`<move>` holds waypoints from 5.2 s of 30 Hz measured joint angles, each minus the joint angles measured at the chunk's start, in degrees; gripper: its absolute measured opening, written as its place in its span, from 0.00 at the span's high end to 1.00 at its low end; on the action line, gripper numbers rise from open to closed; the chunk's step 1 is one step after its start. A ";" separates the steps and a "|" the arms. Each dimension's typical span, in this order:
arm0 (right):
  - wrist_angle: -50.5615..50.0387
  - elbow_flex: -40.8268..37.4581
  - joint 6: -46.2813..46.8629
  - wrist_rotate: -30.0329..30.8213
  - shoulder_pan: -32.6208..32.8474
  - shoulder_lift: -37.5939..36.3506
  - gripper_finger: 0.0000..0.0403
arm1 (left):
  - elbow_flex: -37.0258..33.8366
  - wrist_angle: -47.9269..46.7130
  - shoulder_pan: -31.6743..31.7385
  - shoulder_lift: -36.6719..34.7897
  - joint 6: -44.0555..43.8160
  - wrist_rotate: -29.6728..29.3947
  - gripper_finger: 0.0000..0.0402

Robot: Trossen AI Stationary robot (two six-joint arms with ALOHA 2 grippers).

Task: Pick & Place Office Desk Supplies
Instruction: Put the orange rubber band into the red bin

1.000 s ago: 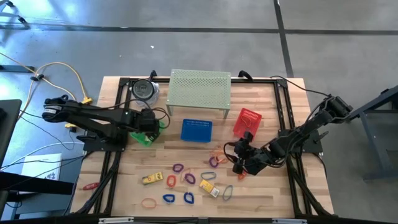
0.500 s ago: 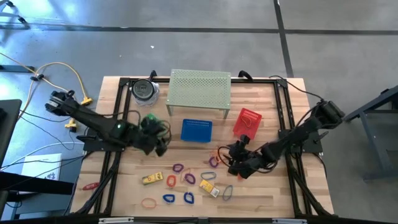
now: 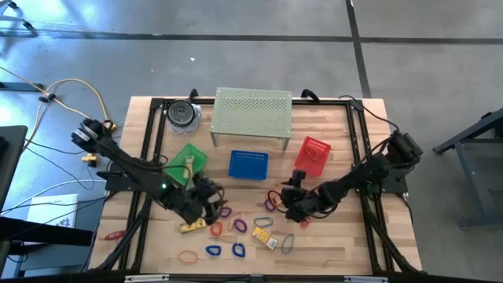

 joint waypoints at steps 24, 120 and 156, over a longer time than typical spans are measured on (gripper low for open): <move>6.05 -0.02 -5.06 -7.16 -4.98 4.86 0.48 | 0.00 15.16 -0.86 7.54 7.75 0.31 0.42; -9.22 0.00 4.66 27.61 3.43 -11.46 0.99 | -0.09 13.92 -0.78 7.52 8.27 0.22 0.42; -51.97 -0.02 64.50 12.21 -9.39 -19.51 0.99 | -0.11 16.16 0.43 12.18 7.52 2.14 0.42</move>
